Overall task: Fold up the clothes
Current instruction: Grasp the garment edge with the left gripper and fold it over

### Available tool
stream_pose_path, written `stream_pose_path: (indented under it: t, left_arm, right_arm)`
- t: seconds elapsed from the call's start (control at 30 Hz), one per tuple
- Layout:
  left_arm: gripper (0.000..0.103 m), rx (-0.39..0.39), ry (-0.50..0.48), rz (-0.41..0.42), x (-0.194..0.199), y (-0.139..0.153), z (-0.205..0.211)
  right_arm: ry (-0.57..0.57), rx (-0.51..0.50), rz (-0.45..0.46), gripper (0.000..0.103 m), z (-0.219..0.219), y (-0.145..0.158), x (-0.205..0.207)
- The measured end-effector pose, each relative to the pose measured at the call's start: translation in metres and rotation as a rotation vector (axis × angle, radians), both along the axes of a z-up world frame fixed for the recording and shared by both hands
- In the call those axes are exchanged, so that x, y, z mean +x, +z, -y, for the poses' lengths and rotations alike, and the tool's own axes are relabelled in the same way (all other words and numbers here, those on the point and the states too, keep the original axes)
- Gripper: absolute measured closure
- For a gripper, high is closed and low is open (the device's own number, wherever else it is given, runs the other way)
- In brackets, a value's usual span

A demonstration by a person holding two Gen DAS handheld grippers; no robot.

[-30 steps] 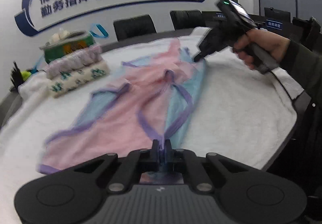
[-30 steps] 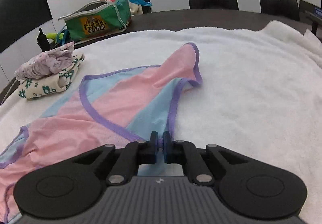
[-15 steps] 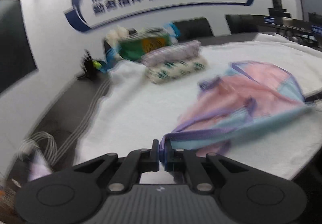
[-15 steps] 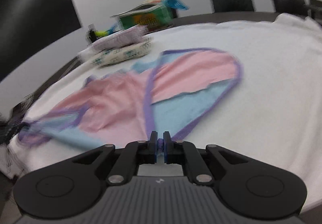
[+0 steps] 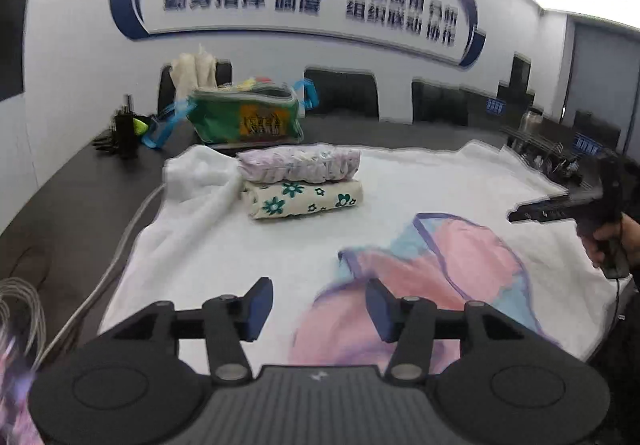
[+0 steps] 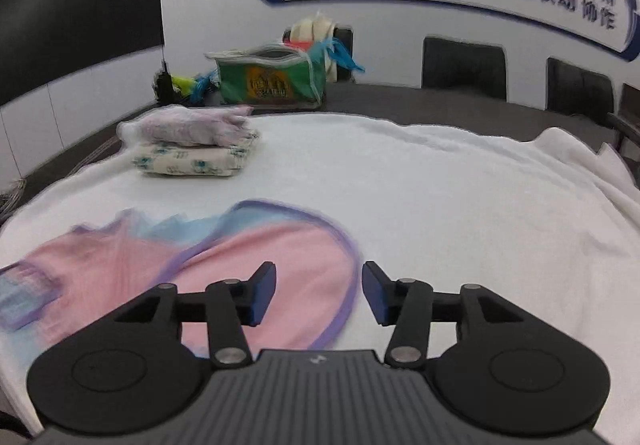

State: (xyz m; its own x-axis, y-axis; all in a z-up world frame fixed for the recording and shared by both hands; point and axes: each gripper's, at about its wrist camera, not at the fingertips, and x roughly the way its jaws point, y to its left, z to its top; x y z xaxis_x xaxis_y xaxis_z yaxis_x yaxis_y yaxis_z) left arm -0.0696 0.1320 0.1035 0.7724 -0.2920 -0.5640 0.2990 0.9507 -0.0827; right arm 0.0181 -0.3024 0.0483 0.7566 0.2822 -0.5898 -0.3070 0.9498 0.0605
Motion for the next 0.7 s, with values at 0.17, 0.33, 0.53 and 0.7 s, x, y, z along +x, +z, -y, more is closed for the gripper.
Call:
stream_pose_path:
  t: [0.17,0.33,0.53,0.7]
  left_arm:
    - [0.06,-0.021,0.017,-0.214,0.091,-0.036,0.056]
    - [0.082,-0.08,0.081,-0.329,0.128,-0.071,0.081]
    - [0.093,-0.14,0.085,-0.233,0.107,-0.064,0.087]
    - [0.083,-0.17,0.033,-0.112,0.057,-0.045,0.075]
  right_arm:
    - [0.076,-0.027,-0.037,0.054,-0.009,-0.013,0.058]
    - [0.156,-0.059,-0.054,0.082,-0.02,-0.021,0.081]
    - [0.097,-0.057,-0.025,0.101,-0.007,-0.014,0.077]
    - [-0.115,-0.104,-0.06,0.1,0.039,-0.016,0.048]
